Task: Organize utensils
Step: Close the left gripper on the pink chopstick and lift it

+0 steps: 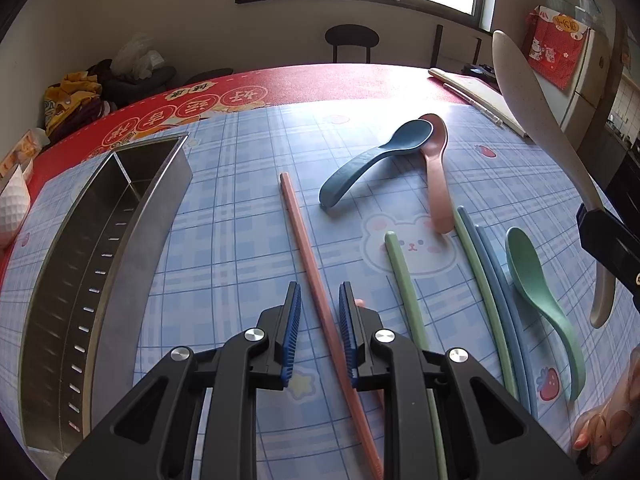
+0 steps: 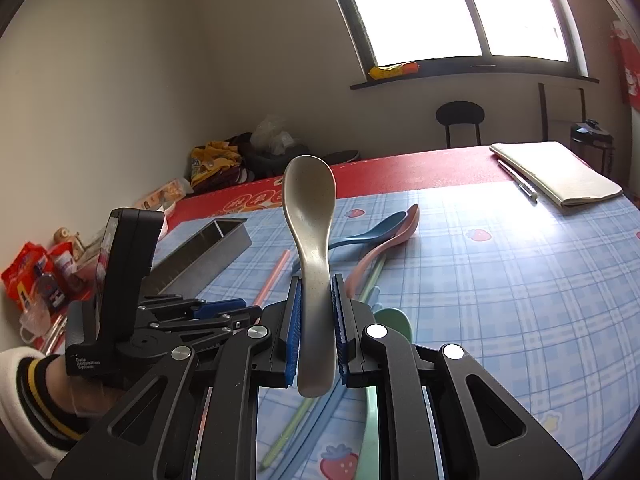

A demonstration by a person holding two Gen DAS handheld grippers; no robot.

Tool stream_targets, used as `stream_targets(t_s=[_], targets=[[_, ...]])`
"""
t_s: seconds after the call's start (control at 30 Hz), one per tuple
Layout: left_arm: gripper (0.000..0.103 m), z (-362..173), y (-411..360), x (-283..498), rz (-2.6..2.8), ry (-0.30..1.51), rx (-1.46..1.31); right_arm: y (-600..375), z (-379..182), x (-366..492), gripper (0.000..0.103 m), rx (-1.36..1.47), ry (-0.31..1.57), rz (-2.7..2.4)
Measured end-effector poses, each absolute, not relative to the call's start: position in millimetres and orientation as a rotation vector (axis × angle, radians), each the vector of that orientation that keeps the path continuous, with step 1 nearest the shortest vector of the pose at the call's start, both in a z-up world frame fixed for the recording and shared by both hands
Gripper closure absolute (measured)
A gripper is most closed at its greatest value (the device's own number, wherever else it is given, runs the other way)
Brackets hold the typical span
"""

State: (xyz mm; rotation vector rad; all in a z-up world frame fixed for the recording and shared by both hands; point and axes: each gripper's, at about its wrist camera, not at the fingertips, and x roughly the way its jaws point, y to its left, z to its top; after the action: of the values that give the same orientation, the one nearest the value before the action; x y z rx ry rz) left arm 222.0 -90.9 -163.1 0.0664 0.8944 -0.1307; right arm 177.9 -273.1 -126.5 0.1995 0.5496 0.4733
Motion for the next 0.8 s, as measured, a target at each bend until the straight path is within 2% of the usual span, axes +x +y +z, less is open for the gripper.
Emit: stream_targets(t_s=[0.13, 0.43, 0.8], targets=[[0.097, -163.5, -82.1, 213.3, -0.108, 0.881, 0.018, -273.8, -126.9, 178.1, 0.088, 0.202, 0.549, 0.473], [0.097, -164.8, -93.2, 213.5, -0.117, 0.877, 0.087, -274.5, -127.7, 177.7, 0.088, 0.206, 0.550, 0.472], [0.097, -164.4, -86.0, 214.3, -0.125, 0.874, 0.034, -275.1, -128.8, 180.2, 0.088, 0.219, 0.563, 0.476]])
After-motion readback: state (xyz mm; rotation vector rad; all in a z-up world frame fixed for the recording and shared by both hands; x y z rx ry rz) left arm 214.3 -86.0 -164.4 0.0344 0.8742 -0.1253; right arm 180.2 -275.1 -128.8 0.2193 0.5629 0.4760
